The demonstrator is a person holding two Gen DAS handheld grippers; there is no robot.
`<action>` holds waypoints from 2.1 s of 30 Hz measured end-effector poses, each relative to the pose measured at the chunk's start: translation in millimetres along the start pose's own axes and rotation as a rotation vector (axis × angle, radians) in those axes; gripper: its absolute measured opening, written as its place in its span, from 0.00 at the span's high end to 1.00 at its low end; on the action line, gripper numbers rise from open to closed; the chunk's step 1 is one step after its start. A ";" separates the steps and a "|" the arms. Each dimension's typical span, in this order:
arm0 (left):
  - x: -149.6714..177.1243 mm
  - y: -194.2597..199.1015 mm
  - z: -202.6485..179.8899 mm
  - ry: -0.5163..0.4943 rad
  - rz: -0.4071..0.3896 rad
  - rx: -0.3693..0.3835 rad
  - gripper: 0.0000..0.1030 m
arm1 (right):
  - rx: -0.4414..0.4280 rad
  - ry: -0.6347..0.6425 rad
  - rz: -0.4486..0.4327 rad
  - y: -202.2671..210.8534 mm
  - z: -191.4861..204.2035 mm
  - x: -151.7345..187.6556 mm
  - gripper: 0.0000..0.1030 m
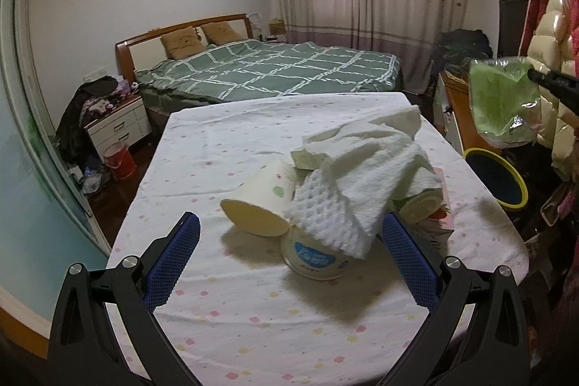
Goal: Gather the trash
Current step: 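Carry the green bag into the yellow-rimmed bin and open the right tool, then grasp the white paper cup with the left tool and lift it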
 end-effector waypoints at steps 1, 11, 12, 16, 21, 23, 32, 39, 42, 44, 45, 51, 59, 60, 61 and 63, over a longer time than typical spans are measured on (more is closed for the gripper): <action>-0.7 -2.0 -2.1 -0.004 0.002 0.003 0.04 | 0.023 -0.007 0.007 -8.0 -8.1 1.0 0.99; -8.3 -21.1 -20.3 -0.026 0.028 0.045 0.04 | 0.266 -0.044 0.197 -119.5 -93.8 50.7 0.99; -8.3 -23.2 -21.1 -0.025 0.034 0.058 0.04 | 0.288 -0.042 0.223 -131.3 -99.5 57.5 0.99; -7.1 -26.9 -17.0 -0.025 0.041 0.069 0.04 | 0.339 -0.030 0.306 -159.8 -107.5 78.9 0.88; -6.0 -29.9 0.6 0.001 0.048 0.057 0.04 | 0.347 -0.049 0.337 -169.4 -111.6 95.2 0.75; -6.2 -33.4 7.9 0.007 0.051 0.055 0.04 | 0.348 -0.055 0.337 -170.9 -112.9 95.5 0.75; -36.1 -75.3 54.2 -0.062 0.101 0.005 0.04 | 0.346 -0.029 0.335 -170.8 -104.3 93.1 0.75; -49.1 -133.7 78.4 -0.101 0.272 0.032 0.08 | 0.332 -0.006 0.352 -171.8 -91.3 96.0 0.75; -46.9 -153.4 78.4 -0.120 0.346 0.093 0.10 | 0.331 0.000 0.355 -172.8 -87.7 97.0 0.75; -44.4 -161.5 76.9 -0.135 0.381 0.104 0.13 | 0.329 0.005 0.358 -173.6 -86.0 96.9 0.75; -43.4 -166.5 75.1 -0.152 0.402 0.113 0.14 | 0.328 0.008 0.360 -173.8 -85.7 97.0 0.75; -42.1 -180.3 70.8 -0.205 0.469 0.131 0.19 | 0.323 0.015 0.376 -177.3 -83.9 101.2 0.75; -41.6 -203.4 84.6 -0.194 0.568 0.148 0.21 | 0.320 0.025 0.398 -181.4 -82.1 107.2 0.75; -41.2 -205.9 83.7 -0.198 0.580 0.163 0.21 | 0.318 0.026 0.399 -181.7 -81.4 107.2 0.75; -40.6 -204.9 84.0 -0.197 0.587 0.170 0.21 | 0.316 0.027 0.399 -181.4 -79.9 107.9 0.75; -43.0 -203.9 87.5 -0.205 0.589 0.163 0.21 | 0.310 0.037 0.399 -180.6 -76.9 108.2 0.75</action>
Point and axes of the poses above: each gripper's, at about its wrist camera, not at the fingertips, and y roughly against the way its jaws point, z to its left, x to its underside, the point moved 3 cm from there along -y, roughly the way its jaws point, and after that the axes turned 14 degrees about x, right-handed, at the moved point
